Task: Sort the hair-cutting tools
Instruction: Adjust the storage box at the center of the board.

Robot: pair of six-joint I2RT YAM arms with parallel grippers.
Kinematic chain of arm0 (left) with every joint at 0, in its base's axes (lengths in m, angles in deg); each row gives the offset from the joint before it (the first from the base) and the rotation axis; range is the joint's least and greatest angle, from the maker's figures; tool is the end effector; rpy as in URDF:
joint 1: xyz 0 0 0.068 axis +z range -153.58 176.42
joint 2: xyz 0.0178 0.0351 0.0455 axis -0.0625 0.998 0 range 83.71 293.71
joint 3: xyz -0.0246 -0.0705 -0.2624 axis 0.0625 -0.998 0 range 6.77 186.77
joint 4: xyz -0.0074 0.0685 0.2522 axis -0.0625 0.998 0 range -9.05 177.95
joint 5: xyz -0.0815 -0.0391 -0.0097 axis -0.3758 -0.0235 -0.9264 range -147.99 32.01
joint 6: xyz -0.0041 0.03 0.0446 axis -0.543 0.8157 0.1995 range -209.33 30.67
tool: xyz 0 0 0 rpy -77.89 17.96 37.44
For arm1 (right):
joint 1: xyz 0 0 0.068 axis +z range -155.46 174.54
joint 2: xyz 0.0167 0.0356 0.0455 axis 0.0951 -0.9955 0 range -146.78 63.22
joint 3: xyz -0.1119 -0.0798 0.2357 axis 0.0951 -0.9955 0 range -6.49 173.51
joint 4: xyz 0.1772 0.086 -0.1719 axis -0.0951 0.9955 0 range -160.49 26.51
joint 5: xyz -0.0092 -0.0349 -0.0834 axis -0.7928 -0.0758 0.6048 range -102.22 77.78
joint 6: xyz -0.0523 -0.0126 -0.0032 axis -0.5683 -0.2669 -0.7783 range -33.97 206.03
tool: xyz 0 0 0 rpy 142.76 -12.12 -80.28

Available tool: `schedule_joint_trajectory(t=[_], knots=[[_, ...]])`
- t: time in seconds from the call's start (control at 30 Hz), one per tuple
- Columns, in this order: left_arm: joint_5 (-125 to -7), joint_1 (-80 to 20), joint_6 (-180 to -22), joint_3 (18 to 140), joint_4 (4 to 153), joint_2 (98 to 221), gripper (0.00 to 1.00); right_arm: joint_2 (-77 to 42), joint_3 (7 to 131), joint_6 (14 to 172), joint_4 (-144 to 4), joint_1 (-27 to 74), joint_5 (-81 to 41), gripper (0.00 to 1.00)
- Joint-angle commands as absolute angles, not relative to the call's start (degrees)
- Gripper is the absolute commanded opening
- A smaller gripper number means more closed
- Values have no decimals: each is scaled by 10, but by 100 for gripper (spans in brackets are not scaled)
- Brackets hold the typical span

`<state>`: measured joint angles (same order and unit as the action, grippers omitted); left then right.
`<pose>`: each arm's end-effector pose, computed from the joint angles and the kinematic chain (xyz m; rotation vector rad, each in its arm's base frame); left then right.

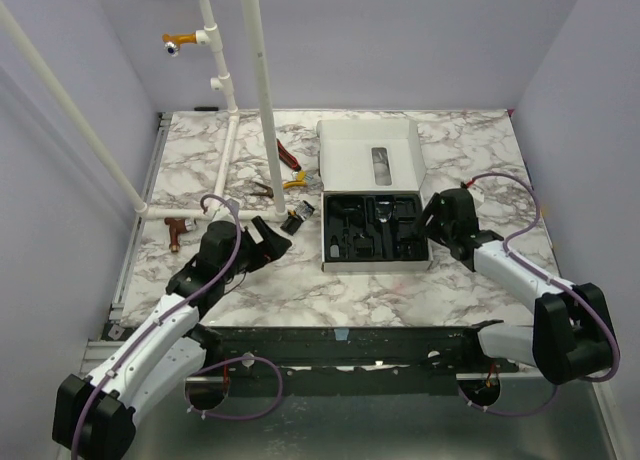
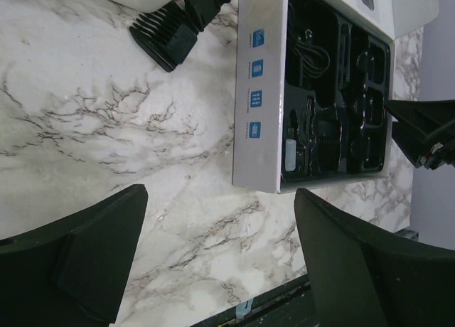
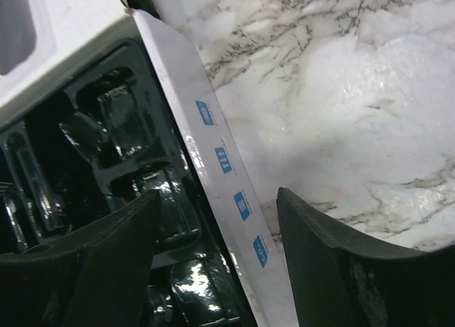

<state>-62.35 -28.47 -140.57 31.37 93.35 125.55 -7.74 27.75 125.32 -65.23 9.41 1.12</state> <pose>0.1533 -0.0741 0.2202 -0.4566 2.1636 -0.8588 0.2407 0.0553 0.1921 0.6000 2.2097 0.2255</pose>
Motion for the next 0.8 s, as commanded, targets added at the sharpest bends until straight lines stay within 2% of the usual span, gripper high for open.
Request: schedule_joint_trajectory(t=[0.0,0.27,0.77], knots=[[-638,-321,-1397,327,890,1301,86,-83,255,1268,-666,94,0,68],[-607,-381,-1378,388,875,1422,84,-88,250,1289,-636,94,5,46],[-608,-435,-1349,452,843,1588,79,39,178,1319,-566,94,-49,47]])
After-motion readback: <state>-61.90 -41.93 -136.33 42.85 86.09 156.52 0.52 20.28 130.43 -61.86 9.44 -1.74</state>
